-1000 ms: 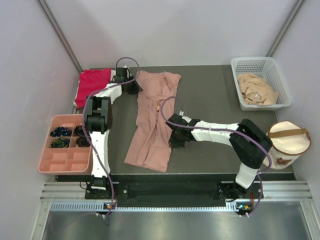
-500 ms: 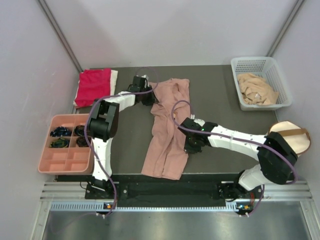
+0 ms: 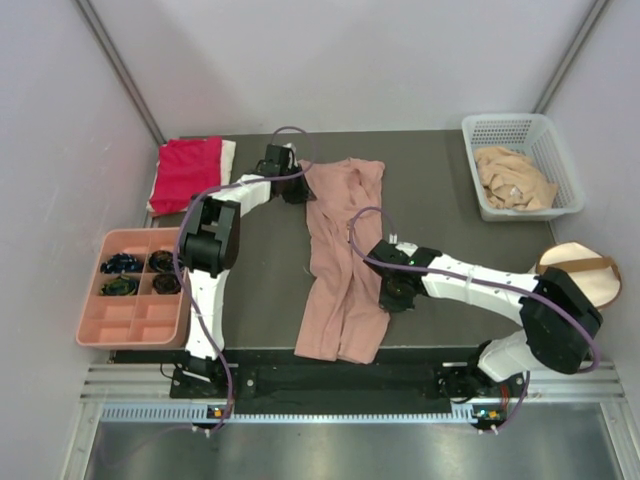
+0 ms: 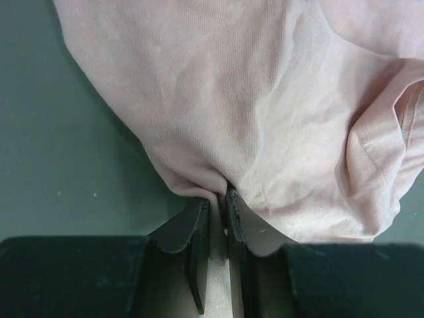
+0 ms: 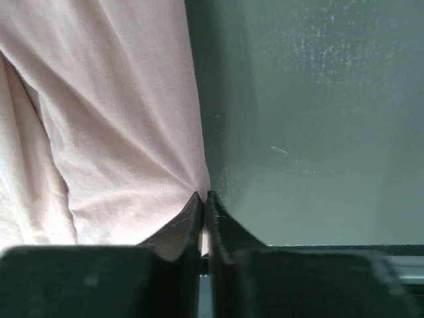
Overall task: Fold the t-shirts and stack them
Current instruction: Rotate the tshirt 90 degrees
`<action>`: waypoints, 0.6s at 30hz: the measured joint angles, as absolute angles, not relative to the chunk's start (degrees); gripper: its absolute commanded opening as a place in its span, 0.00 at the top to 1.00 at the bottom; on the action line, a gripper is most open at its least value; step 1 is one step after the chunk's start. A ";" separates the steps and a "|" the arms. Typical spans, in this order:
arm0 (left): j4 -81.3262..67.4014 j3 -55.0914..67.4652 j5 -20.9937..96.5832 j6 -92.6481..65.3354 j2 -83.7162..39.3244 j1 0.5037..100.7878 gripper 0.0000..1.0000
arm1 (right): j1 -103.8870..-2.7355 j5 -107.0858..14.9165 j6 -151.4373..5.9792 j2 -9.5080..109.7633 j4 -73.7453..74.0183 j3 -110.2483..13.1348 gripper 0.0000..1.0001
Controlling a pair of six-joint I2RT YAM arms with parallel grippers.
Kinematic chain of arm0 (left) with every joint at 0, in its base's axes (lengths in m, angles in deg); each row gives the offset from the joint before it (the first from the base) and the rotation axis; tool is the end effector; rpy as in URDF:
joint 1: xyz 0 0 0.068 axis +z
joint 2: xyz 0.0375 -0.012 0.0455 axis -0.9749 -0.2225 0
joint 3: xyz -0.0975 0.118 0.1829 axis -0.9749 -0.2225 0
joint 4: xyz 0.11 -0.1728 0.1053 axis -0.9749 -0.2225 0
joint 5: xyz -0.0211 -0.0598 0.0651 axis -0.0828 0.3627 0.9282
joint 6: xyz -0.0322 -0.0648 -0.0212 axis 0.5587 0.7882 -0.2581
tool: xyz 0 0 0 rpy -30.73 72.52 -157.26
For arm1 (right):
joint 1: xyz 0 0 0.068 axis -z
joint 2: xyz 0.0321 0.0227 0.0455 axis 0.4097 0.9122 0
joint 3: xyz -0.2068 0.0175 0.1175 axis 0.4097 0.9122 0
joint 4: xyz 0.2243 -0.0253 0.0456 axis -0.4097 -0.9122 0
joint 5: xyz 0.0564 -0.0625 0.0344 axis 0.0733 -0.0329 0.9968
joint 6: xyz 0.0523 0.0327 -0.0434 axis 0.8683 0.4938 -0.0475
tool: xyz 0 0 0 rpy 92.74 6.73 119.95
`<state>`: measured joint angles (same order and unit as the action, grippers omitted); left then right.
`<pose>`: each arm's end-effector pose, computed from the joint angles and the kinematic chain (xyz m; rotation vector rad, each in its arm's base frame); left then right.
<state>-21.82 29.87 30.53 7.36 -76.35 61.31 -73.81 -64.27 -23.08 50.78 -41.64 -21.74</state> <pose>0.4455 -0.1441 0.1241 -0.2264 2.4558 -0.7096 0.1592 0.1691 0.1429 0.2031 2.8310 0.1354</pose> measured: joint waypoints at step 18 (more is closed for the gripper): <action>-21.62 36.06 29.35 7.58 -80.83 61.68 0.85 | -70.03 -68.86 -25.02 42.85 -45.75 -24.76 0.24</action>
<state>-21.62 36.06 29.35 7.58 -80.83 61.68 -70.03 -68.86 -25.02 42.85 -45.75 -24.76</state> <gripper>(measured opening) 0.154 0.761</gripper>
